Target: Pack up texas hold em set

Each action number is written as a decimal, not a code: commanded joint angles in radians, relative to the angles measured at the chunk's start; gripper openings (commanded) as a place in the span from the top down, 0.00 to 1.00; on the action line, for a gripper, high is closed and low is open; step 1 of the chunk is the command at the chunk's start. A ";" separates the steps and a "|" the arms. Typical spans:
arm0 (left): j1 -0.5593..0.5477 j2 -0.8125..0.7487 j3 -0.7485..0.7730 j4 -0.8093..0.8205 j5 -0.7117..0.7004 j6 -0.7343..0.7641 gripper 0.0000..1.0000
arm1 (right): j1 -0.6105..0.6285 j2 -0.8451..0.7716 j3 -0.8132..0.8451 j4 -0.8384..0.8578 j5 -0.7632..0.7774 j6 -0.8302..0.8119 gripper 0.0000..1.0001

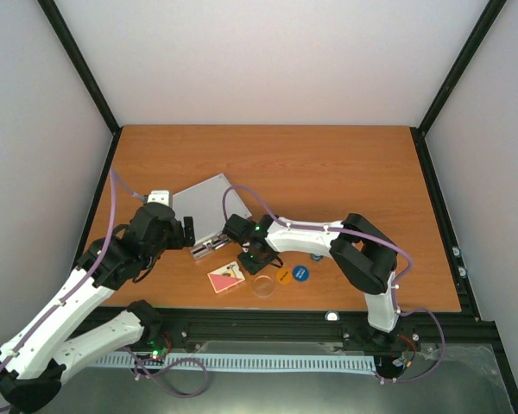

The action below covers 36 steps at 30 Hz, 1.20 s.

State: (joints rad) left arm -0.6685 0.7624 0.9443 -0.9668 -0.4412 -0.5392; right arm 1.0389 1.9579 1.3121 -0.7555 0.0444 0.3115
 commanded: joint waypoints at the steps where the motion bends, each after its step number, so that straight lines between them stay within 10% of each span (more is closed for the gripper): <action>1: 0.000 -0.008 0.016 -0.012 -0.007 -0.010 0.00 | -0.017 0.009 -0.015 -0.049 0.035 -0.001 0.80; 16: 0.000 -0.012 0.020 -0.012 -0.001 -0.010 0.00 | -0.073 -0.080 -0.029 -0.055 0.058 0.001 0.79; 25: 0.000 -0.001 0.017 -0.011 -0.001 -0.010 0.00 | -0.082 -0.106 -0.045 -0.033 0.001 -0.025 0.09; 36: 0.000 -0.005 0.011 -0.009 -0.002 -0.013 0.00 | -0.082 -0.059 -0.025 -0.018 -0.051 -0.079 0.08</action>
State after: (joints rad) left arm -0.6685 0.7643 0.9443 -0.9668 -0.4408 -0.5396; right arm 0.9569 1.8828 1.2724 -0.7883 0.0063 0.2554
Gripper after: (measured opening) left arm 0.998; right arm 0.931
